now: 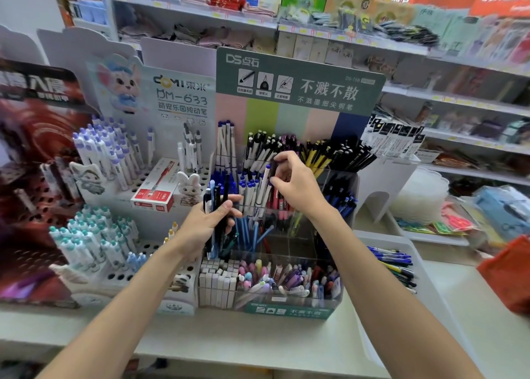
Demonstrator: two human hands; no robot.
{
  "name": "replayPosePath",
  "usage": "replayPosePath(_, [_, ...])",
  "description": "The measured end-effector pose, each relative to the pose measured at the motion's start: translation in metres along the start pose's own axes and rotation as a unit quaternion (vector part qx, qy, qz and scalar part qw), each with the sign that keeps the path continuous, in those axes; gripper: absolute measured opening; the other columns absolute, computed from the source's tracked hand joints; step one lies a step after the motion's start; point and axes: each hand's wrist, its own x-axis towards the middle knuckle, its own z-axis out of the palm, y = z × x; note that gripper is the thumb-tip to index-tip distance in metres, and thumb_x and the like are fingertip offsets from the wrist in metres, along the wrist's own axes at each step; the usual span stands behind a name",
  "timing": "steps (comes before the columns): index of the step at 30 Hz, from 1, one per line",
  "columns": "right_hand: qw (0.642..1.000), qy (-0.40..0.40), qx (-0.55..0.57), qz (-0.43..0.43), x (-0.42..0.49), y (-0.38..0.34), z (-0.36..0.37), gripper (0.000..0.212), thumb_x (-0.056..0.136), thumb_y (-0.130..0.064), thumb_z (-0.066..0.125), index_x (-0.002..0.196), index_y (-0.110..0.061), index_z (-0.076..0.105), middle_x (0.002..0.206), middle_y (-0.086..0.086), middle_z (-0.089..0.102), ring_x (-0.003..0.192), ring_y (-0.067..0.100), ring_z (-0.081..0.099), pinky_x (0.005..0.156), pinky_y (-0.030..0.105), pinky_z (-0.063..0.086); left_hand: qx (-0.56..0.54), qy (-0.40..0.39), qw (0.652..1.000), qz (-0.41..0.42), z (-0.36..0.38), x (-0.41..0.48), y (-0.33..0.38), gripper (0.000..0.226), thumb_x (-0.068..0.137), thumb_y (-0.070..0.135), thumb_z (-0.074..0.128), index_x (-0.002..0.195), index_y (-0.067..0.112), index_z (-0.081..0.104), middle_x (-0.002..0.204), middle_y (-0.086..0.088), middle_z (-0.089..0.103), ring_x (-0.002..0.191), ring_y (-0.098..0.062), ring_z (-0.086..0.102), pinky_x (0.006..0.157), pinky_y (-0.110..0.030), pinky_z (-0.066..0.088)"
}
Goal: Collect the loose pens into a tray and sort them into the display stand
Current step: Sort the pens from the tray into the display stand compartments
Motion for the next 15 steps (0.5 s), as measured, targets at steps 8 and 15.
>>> replayPosePath(8, [0.993, -0.066, -0.097, -0.004, -0.0016, 0.0066, -0.0028, 0.026, 0.094, -0.015, 0.064, 0.119, -0.014, 0.061, 0.098, -0.001, 0.066, 0.089, 0.017, 0.06, 0.079, 0.028, 0.049, -0.006, 0.005, 1.0, -0.012, -0.0012, -0.0029, -0.0055, 0.023, 0.099, 0.018, 0.053, 0.115, 0.015, 0.068, 0.085, -0.005, 0.072, 0.069, -0.01, 0.062, 0.066, -0.025, 0.055])
replayPosePath(15, [0.999, -0.02, -0.048, -0.009, -0.0015, -0.0021, 0.0056, 0.023, 0.09, -0.008, 0.067, 0.113, -0.009, 0.063, 0.098, 0.003, 0.067, 0.09, 0.018, 0.061, 0.088, 0.04, 0.052, -0.004, 0.001, 1.0, -0.019, -0.0027, -0.0032, -0.005, 0.024, 0.1, 0.021, 0.054, 0.118, 0.014, 0.067, 0.089, -0.007, 0.072, 0.073, -0.011, 0.062, 0.072, -0.028, 0.054])
